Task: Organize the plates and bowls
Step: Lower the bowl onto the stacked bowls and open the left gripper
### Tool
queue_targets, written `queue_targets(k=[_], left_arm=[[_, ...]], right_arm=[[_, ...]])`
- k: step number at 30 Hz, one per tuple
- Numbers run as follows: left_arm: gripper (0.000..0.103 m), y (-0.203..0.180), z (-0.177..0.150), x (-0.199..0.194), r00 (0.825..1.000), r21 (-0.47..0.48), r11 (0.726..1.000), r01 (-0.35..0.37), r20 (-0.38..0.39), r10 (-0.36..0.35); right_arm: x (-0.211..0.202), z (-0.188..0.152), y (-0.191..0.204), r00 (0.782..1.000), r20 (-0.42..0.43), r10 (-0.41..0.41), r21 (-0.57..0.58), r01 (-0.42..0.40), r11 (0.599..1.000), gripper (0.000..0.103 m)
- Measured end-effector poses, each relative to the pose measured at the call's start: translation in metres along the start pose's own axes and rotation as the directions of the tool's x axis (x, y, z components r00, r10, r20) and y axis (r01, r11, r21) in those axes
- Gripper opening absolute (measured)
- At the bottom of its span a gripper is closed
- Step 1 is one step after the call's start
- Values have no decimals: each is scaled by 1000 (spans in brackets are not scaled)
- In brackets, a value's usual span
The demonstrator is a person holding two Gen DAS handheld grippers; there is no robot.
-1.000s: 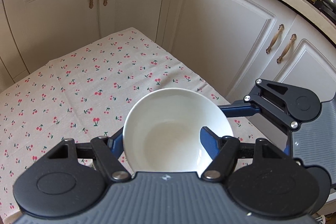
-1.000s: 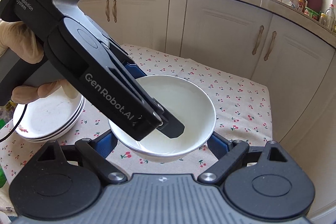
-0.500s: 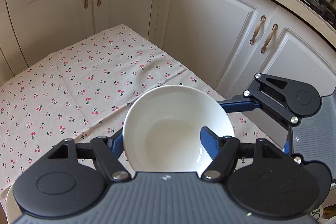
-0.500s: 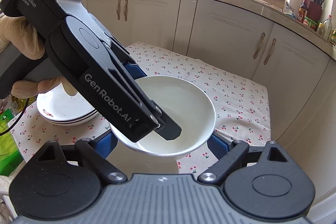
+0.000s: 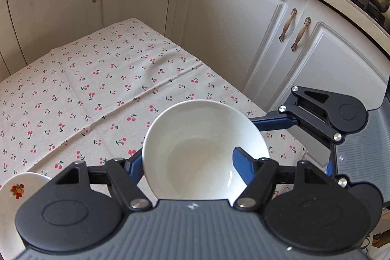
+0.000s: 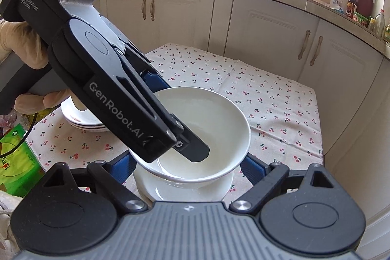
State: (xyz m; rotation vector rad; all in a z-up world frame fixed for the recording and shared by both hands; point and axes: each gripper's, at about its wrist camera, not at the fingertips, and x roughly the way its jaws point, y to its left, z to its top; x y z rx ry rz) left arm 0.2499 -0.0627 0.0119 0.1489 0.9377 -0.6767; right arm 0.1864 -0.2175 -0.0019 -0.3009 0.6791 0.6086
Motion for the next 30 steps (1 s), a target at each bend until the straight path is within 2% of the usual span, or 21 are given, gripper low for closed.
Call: queue_targets(k=[11, 30], left_arm=[[73, -1, -10, 9, 1000, -18, 1000, 8, -20, -8], [73, -3, -8, 19, 999, -9, 1000, 10, -34, -10]], right_arm=[[4, -15, 7, 1000, -19, 4, 7, -4, 1000, 95], [7, -16, -1, 999, -32, 16, 49, -14, 999, 94]])
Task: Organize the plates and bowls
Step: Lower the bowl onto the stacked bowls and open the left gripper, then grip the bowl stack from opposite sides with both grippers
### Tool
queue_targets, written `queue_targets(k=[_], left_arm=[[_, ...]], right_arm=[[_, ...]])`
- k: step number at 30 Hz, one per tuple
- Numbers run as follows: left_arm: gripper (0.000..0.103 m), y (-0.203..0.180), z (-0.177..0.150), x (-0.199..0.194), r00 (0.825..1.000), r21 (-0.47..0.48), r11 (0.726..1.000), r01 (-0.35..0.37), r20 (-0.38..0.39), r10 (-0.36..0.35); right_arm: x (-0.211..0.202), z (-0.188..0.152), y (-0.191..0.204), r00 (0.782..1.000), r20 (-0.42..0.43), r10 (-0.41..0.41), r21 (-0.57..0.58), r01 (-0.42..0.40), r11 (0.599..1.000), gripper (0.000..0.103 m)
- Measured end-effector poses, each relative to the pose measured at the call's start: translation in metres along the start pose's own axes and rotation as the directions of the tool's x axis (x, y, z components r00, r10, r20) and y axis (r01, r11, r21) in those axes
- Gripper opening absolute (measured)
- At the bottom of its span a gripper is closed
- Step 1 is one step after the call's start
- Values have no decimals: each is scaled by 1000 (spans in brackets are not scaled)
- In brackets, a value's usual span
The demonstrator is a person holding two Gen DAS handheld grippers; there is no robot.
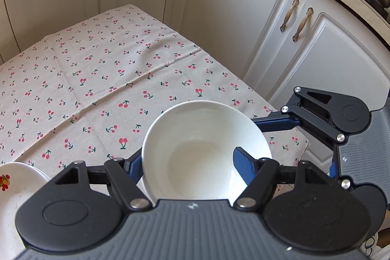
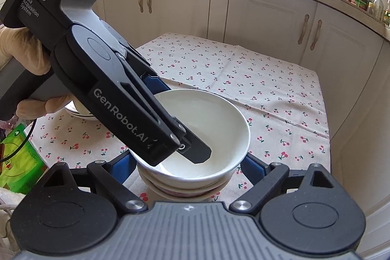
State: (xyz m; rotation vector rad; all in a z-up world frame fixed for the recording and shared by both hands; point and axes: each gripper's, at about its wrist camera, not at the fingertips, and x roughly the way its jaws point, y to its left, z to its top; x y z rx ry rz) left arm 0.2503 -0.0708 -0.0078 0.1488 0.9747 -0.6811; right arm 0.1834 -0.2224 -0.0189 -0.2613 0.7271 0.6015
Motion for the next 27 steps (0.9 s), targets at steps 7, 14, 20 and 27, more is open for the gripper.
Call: queue_targets(k=[7, 14, 20, 27], left_arm=[[73, 1, 0, 1, 1000, 2, 1000, 2, -5, -2], [79, -1, 1, 2, 1000, 12, 1000, 10, -8, -10], [82, -1, 3, 0, 1000, 20, 1000, -10, 9, 9], [87, 0, 6, -13, 997, 35, 999, 13, 70, -16]], right_arm=[[4, -1, -2, 1000, -13, 7, 8, -7, 1000, 95], [5, -1, -2, 1000, -19, 15, 9, -15, 1000, 94], [8, -2, -2, 999, -30, 24, 8, -23, 1000, 95], [-5, -1, 2, 999, 31, 35, -16, -35, 999, 103]])
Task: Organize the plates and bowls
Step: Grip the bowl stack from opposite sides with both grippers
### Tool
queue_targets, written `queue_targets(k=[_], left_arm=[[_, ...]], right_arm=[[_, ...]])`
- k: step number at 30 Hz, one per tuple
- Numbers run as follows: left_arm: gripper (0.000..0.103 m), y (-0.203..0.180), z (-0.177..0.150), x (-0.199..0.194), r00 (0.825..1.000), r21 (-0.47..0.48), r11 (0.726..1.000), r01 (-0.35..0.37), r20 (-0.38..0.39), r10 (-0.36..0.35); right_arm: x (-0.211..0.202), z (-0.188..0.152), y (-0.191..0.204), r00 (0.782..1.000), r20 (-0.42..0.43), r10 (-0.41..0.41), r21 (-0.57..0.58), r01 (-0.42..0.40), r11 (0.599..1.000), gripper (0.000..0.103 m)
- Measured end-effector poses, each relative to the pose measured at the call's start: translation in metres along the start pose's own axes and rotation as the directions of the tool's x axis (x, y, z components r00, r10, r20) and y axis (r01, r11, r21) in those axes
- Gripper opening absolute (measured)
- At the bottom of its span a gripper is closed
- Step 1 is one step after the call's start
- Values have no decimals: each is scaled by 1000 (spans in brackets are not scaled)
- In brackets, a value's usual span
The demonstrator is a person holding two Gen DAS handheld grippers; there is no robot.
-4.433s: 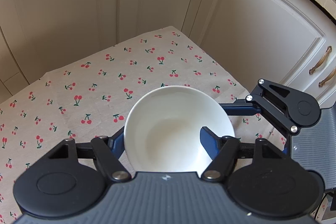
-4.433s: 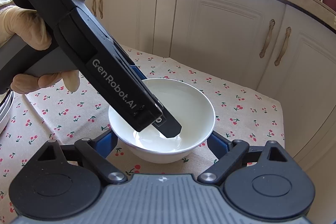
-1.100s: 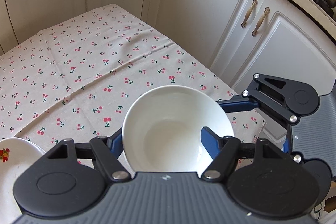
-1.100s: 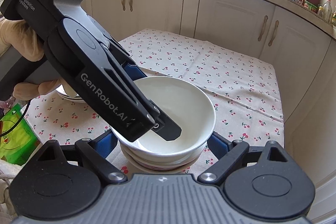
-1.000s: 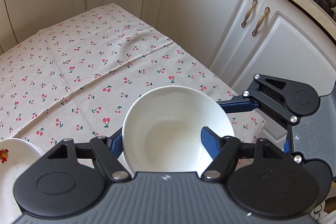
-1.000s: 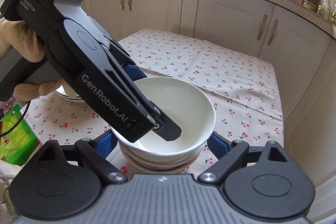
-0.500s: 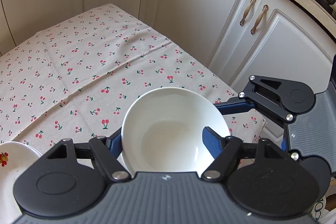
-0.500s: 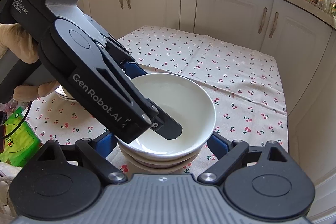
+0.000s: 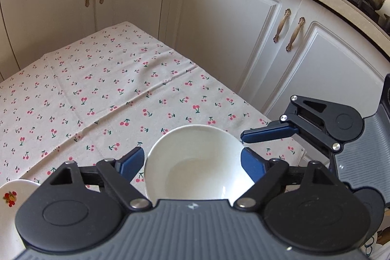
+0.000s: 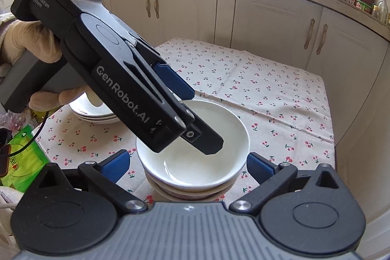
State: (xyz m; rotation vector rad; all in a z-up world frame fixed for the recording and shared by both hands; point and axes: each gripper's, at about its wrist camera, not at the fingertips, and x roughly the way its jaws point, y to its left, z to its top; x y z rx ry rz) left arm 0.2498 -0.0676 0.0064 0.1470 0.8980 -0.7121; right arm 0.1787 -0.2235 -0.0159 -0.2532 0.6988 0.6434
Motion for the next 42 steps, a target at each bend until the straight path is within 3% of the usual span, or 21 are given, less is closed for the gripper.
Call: queue_targets(k=[7, 14, 19, 28, 32, 42], left_arm=[[94, -2, -3, 0, 999, 4, 1000, 27, 28, -28], [100, 4, -23, -31, 980, 18, 1000, -7, 198, 3], [101, 9, -53, -40, 967, -16, 1000, -5, 254, 9], [101, 4, -91, -25, 987, -2, 1000, -17, 162, 17], [101, -3, -102, -13, 985, 50, 995, -90, 154, 81], [101, -5, -105, 15, 988, 161, 978, -134, 103, 119]], right_arm=[[0, -3, 3, 1000, -5, -9, -3, 9, 1000, 103], [-10, -7, 0, 1000, 10, -19, -5, 19, 1000, 103], [-13, -14, -3, 999, 2, -33, -8, 33, 999, 103], [-9, -31, -7, 999, -24, -24, -31, 23, 999, 103], [2, -37, -11, 999, -46, -15, -52, 13, 999, 103], [30, -51, -15, 992, -120, -24, -121, 9, 993, 103]])
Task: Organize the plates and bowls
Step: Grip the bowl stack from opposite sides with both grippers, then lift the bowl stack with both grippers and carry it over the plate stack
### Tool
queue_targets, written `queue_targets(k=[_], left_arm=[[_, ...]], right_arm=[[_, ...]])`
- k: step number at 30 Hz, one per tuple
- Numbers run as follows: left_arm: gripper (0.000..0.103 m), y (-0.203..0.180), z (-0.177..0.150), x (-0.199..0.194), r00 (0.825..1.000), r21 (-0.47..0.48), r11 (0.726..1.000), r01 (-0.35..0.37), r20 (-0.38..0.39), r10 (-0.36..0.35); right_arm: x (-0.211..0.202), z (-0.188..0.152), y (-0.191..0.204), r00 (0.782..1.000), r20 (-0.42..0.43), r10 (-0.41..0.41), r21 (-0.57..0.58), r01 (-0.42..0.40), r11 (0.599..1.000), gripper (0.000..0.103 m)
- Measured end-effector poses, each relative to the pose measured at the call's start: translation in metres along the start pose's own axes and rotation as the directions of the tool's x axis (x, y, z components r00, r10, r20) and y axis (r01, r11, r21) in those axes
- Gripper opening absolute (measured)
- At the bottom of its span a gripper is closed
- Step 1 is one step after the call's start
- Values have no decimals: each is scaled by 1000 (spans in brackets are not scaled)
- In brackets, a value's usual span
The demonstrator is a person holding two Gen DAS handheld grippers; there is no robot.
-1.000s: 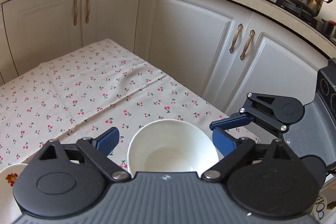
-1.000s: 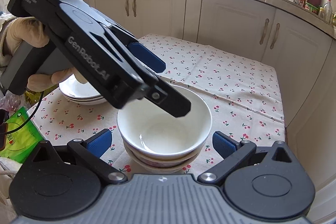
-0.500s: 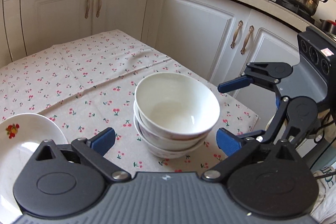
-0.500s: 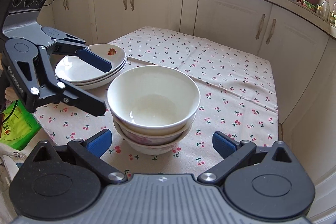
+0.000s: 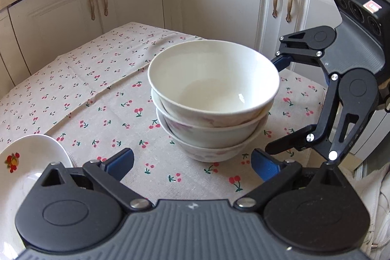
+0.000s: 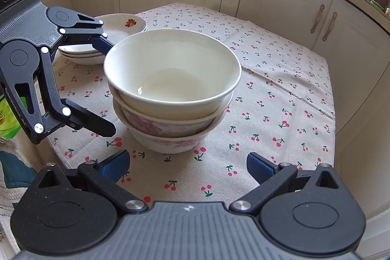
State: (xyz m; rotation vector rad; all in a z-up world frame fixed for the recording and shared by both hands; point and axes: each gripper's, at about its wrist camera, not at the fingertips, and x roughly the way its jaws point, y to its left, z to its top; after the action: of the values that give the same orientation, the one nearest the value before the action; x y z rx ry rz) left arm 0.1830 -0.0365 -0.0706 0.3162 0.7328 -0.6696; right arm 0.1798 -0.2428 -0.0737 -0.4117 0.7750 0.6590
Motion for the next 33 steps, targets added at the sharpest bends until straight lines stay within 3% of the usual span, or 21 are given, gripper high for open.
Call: queue_targets(k=[11, 17, 27, 33], left_arm=[[99, 5, 8, 19, 997, 126, 990, 67, -50, -61], [95, 8, 14, 26, 988, 223, 964, 144, -92, -126], [94, 22, 25, 34, 960, 241, 933, 268, -147, -237], [88, 23, 28, 34, 946, 255, 916, 311, -171, -274]], right_arm=[[16, 11, -9, 997, 4, 80, -107, -79, 991, 103], [21, 21, -13, 979, -35, 199, -225, -201, 953, 101], [36, 38, -29, 944, -99, 314, -244, -329, 912, 95], [37, 44, -29, 934, -123, 336, -269, -357, 895, 93]])
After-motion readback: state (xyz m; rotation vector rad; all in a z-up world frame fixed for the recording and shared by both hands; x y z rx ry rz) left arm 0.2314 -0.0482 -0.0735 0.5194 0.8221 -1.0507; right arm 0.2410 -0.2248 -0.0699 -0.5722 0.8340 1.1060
